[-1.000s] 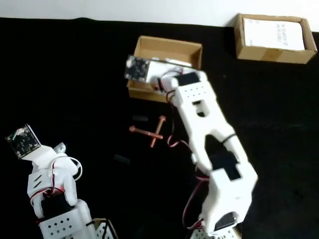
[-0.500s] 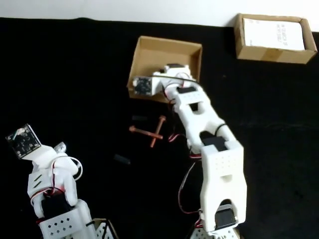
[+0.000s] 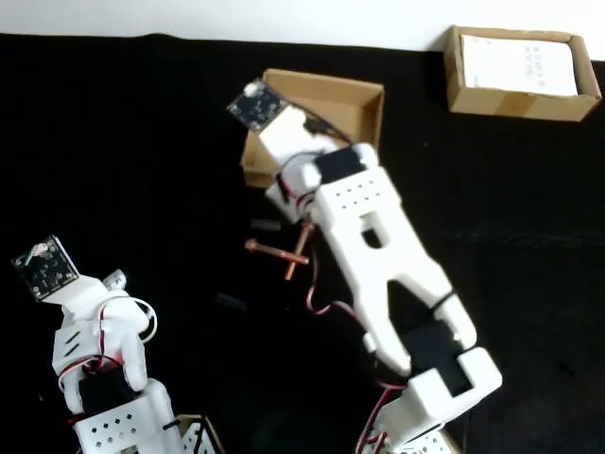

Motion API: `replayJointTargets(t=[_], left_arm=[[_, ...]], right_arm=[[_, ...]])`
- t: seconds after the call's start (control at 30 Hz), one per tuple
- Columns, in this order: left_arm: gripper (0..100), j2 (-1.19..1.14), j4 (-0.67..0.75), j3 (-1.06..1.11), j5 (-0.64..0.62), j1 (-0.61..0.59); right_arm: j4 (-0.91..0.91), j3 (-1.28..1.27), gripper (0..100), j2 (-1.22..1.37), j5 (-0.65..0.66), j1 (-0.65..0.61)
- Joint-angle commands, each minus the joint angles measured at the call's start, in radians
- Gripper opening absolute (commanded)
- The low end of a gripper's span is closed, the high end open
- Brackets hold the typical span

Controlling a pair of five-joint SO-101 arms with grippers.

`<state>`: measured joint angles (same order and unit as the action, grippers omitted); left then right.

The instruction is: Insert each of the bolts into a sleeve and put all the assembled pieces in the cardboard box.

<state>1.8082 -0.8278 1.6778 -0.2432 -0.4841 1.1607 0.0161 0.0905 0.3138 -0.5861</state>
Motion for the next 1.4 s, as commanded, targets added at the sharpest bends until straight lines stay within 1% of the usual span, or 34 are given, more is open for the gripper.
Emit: replayJointTargets(t=[0.0, 0.07, 0.17, 0.33, 0.47, 0.6, 0.9, 1.0, 1.17, 1.23, 1.3, 1.37], left_arm=[[1, 0.007, 0.017, 0.016, -0.005, 0.012], [1, 0.007, 0.017, 0.016, -0.005, 0.012], [1, 0.007, 0.017, 0.016, -0.005, 0.01], [1, 0.007, 0.015, 0.016, -0.005, 0.01], [1, 0.007, 0.015, 0.016, -0.005, 0.01], [1, 0.007, 0.017, 0.016, -0.005, 0.01], [1, 0.007, 0.017, 0.016, -0.005, 0.01], [1, 0.007, 0.017, 0.016, -0.005, 0.01], [1, 0.007, 0.017, 0.016, -0.005, 0.01], [1, 0.007, 0.017, 0.016, -0.005, 0.01], [1, 0.007, 0.017, 0.016, -0.005, 0.01], [1, 0.007, 0.017, 0.016, -0.005, 0.01]], right_arm=[[0.051, 0.002, 24.1, -0.012, -0.11, -0.041], [0.027, 0.012, 24.1, 0.061, -0.109, -0.056], [-0.07, 0.013, 24.1, 0.147, -0.106, -0.058], [-0.203, 0.013, 24.1, 0.24, 0.028, -0.058], [-0.251, 0.015, 24.1, 0.289, 0.083, -0.054], [-0.249, 0.07, 24.1, 0.358, 0.101, -0.054], [-0.24, 0.321, 24.1, 0.63, 0.101, -0.059], [-0.163, 0.401, 24.1, 0.702, 0.098, -0.061], [0.048, 0.516, 24.1, 0.768, 0.097, -0.071], [0.071, 0.539, 24.1, 0.783, 0.098, -0.071], [0.065, 0.556, 22.0, 0.803, 0.103, -0.067], [0.051, 0.576, 14.0, 0.816, 0.1, -0.067]])
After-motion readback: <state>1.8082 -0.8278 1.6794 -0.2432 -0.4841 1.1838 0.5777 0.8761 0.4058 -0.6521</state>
